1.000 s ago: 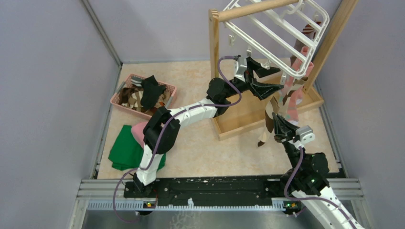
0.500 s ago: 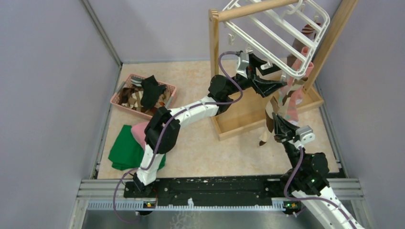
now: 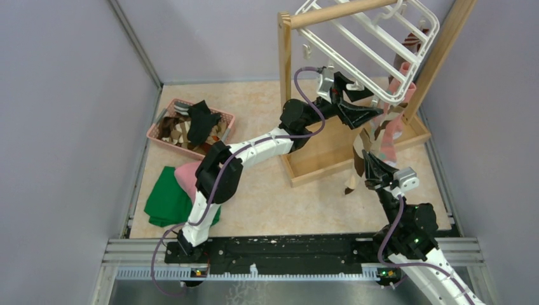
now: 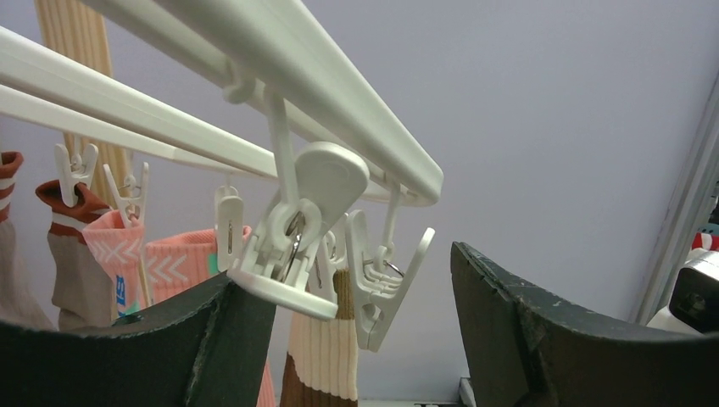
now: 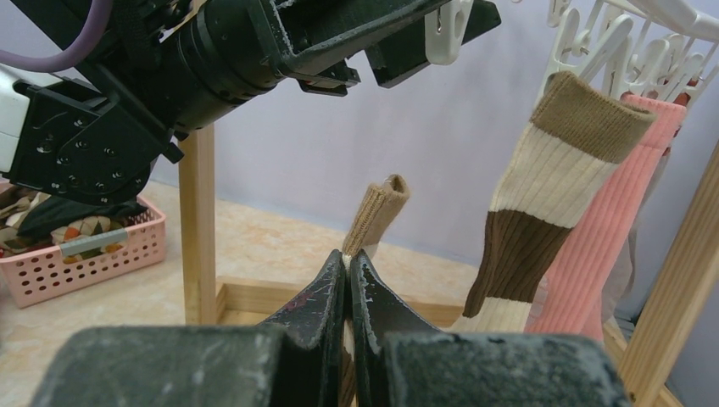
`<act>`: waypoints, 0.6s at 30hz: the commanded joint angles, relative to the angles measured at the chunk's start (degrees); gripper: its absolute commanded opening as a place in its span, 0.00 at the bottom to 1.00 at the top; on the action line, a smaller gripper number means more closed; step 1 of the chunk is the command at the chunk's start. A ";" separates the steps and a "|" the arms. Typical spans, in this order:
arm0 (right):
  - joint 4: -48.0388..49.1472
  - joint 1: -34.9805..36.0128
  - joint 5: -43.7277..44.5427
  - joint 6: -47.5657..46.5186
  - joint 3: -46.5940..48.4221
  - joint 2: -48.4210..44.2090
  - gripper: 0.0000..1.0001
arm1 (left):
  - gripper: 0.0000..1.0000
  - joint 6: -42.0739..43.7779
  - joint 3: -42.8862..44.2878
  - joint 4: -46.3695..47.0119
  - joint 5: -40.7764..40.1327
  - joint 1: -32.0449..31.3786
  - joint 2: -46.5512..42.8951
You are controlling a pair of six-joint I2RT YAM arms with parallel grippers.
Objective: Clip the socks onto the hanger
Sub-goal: Open the clamp at the hanger.
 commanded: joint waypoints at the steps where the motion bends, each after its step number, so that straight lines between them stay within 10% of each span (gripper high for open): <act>1: 1.42 -0.40 0.71 -0.61 0.69 -0.53 0.00 | 0.78 -1.76 2.16 2.96 0.82 -0.37 -0.14; 18: 1.06 -0.42 0.75 -0.82 0.88 -0.53 0.00 | 0.77 -2.21 2.21 4.22 0.85 -0.28 -0.89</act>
